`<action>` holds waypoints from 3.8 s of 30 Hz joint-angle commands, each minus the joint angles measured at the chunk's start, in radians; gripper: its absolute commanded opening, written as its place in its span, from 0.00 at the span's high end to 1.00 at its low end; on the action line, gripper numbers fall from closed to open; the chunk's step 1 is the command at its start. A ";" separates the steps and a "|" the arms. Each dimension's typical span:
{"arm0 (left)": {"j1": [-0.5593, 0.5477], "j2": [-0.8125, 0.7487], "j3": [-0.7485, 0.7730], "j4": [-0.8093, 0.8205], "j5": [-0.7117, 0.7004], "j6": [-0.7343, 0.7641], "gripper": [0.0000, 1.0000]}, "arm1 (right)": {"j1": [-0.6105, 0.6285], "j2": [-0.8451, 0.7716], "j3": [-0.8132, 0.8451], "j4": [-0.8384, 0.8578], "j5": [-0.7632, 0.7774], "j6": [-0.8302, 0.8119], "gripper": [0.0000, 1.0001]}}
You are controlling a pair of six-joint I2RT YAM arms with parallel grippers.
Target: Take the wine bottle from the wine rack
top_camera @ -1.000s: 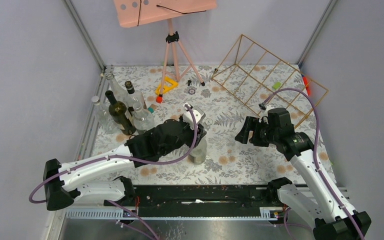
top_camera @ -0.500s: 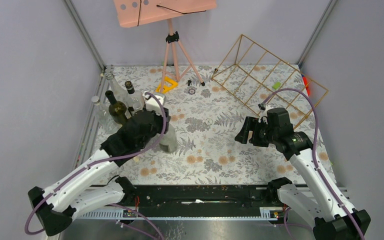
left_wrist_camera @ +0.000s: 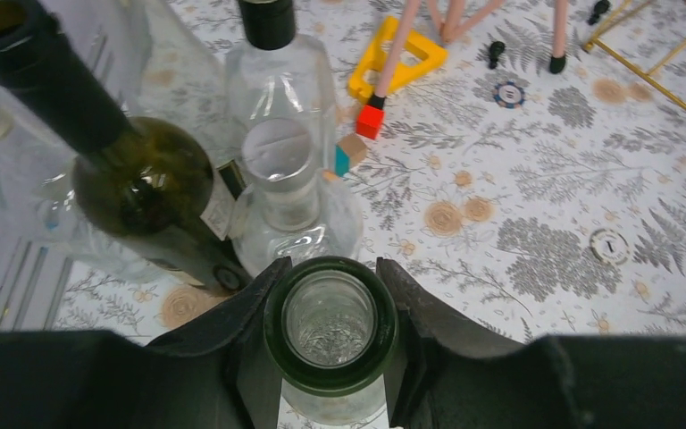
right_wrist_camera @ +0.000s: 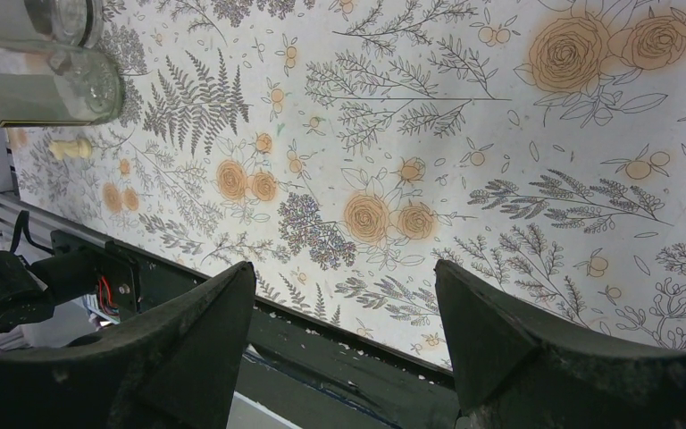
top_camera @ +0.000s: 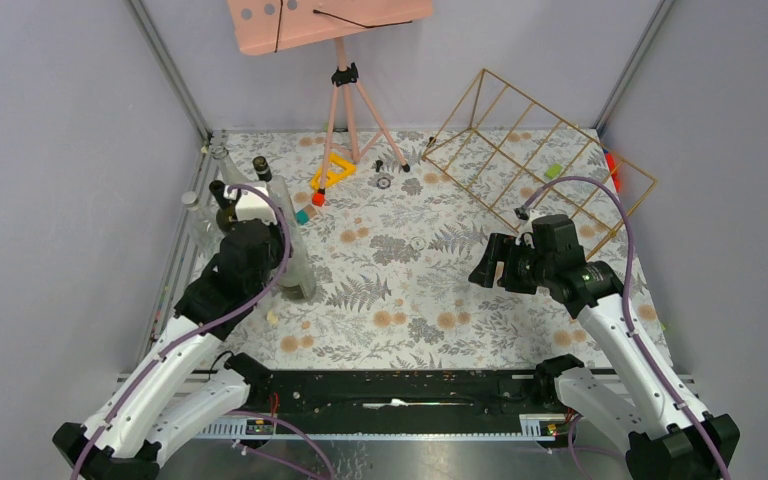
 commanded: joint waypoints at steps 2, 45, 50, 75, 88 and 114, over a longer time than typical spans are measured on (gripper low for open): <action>0.070 -0.014 -0.004 0.003 -0.129 0.003 1.00 | -0.002 0.010 0.008 0.019 -0.019 -0.021 0.20; -0.001 -0.035 0.250 -0.257 0.101 -0.093 0.06 | -0.001 0.106 0.063 -0.015 -0.125 -0.014 0.20; -0.290 -0.018 0.240 -0.268 -0.049 -0.159 0.06 | -0.002 0.101 0.074 -0.023 -0.092 -0.027 0.20; -0.555 -0.107 0.118 -0.401 -0.364 -0.325 0.02 | -0.002 0.158 0.146 0.003 -0.037 -0.039 0.19; -0.538 -0.132 0.064 -0.417 -0.399 -0.349 0.01 | -0.002 0.149 0.123 0.004 -0.039 -0.047 0.19; -0.071 -0.091 0.045 -0.253 -0.020 -0.109 0.03 | -0.002 0.132 0.091 -0.002 0.002 -0.046 0.20</action>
